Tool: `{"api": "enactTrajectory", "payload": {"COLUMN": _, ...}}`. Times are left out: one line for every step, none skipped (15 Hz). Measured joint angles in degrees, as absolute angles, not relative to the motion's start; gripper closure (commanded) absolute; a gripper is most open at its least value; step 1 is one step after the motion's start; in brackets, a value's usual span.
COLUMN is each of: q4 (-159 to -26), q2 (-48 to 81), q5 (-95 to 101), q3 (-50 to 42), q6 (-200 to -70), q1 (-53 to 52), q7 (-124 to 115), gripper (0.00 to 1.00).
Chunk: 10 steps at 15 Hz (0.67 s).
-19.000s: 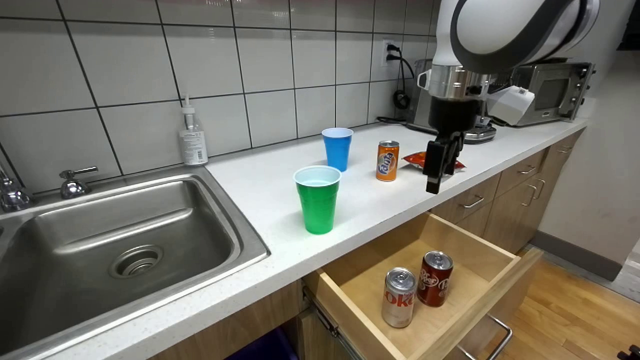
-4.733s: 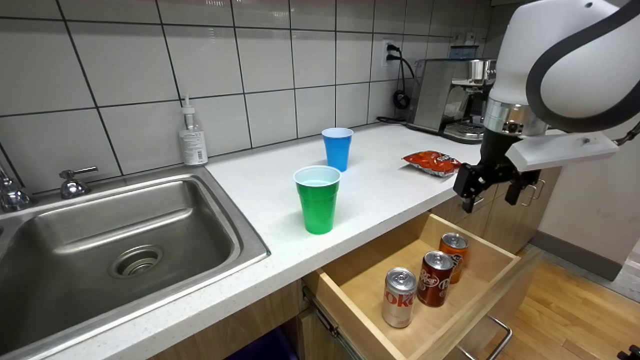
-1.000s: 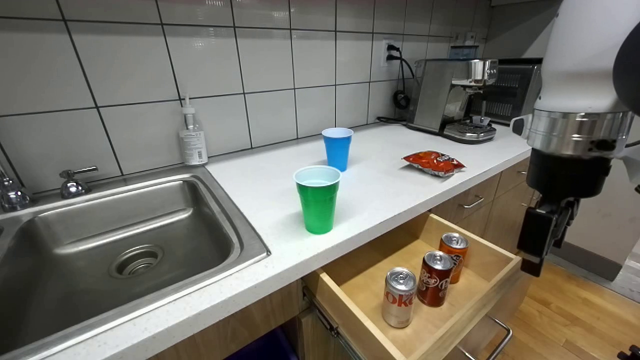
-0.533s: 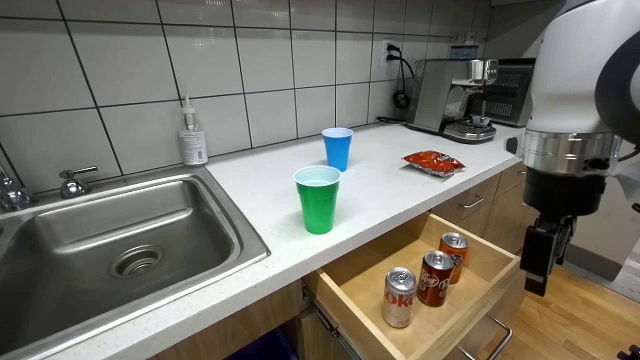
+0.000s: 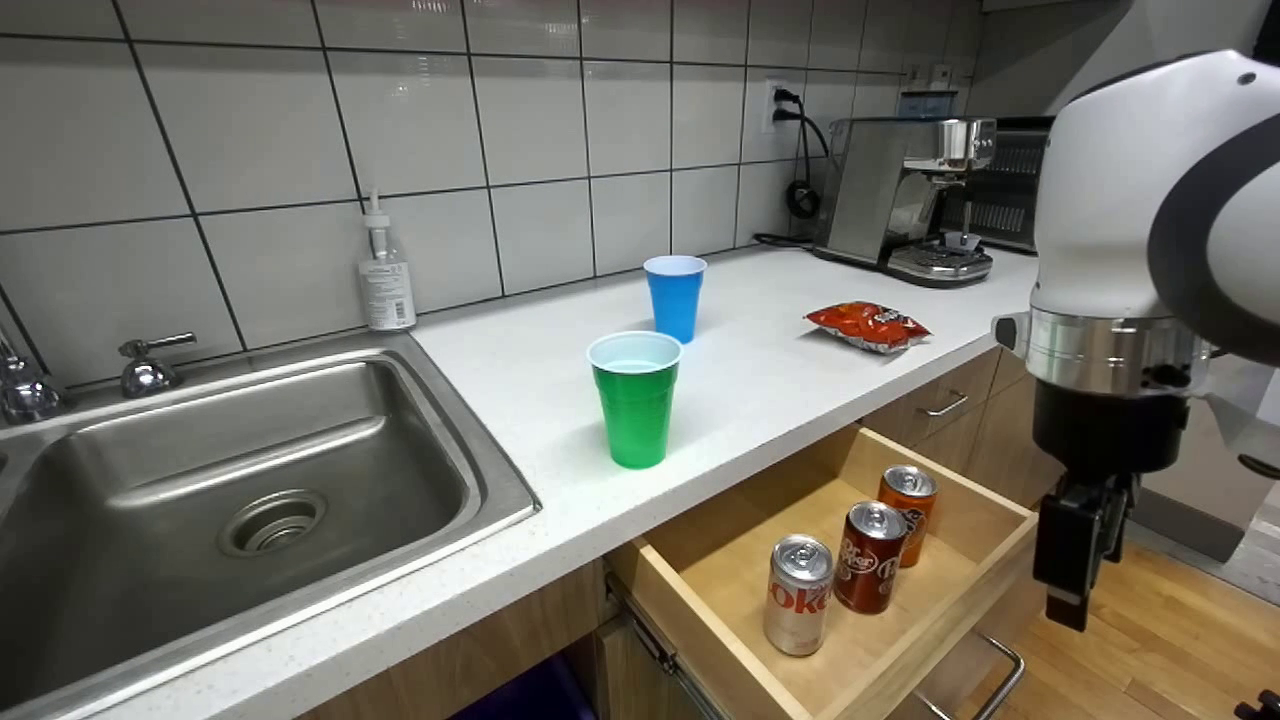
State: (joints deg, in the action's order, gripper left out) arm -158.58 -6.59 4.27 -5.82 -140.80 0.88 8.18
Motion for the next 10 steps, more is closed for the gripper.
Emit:
{"api": "enactTrajectory", "payload": {"q4": -158.44, "q2": -5.86, "q5": 4.27, "q3": -5.7, "q6": -141.26, "q1": 0.88, "q7": 8.18, "gripper": 0.0}}
{"api": "enactTrajectory", "payload": {"q4": -158.28, "q2": -5.11, "q5": 4.27, "q3": -5.61, "q6": -141.7, "q1": 0.88, "q7": 8.18, "gripper": 0.0}}
{"api": "enactTrajectory", "payload": {"q4": -158.1, "q2": -4.41, "q5": 4.27, "q3": -5.52, "q6": -142.06, "q1": 0.88, "q7": 8.18, "gripper": 0.0}}
{"api": "enactTrajectory", "payload": {"q4": -157.92, "q2": -3.68, "q5": 4.27, "q3": -5.38, "q6": -142.49, "q1": 0.88, "q7": 8.17, "gripper": 0.0}}
{"api": "enactTrajectory", "payload": {"q4": -157.71, "q2": -2.89, "q5": 4.27, "q3": -5.21, "q6": -142.97, "q1": 0.88, "q7": 8.17, "gripper": 0.0}}
{"api": "enactTrajectory", "payload": {"q4": -157.51, "q2": -2.07, "q5": 4.27, "q3": -5.05, "q6": -143.57, "q1": 0.88, "q7": 8.15, "gripper": 0.0}}
{"api": "enactTrajectory", "payload": {"q4": -157.27, "q2": -1.29, "q5": 4.27, "q3": -4.93, "q6": -144.0, "q1": 0.88, "q7": 8.14, "gripper": 0.0}}
{"api": "enactTrajectory", "payload": {"q4": -157.0, "q2": -0.49, "q5": 4.28, "q3": -4.83, "q6": -144.36, "q1": 0.88, "q7": 8.1, "gripper": 0.0}}
{"api": "enactTrajectory", "payload": {"q4": -156.68, "q2": 0.34, "q5": 4.29, "q3": -4.71, "q6": -144.71, "q1": 0.88, "q7": 8.1, "gripper": 0.0}}
{"api": "enactTrajectory", "payload": {"q4": -156.41, "q2": 1.05, "q5": 4.28, "q3": -4.58, "q6": -145.0, "q1": 0.88, "q7": 8.1, "gripper": 0.0}}
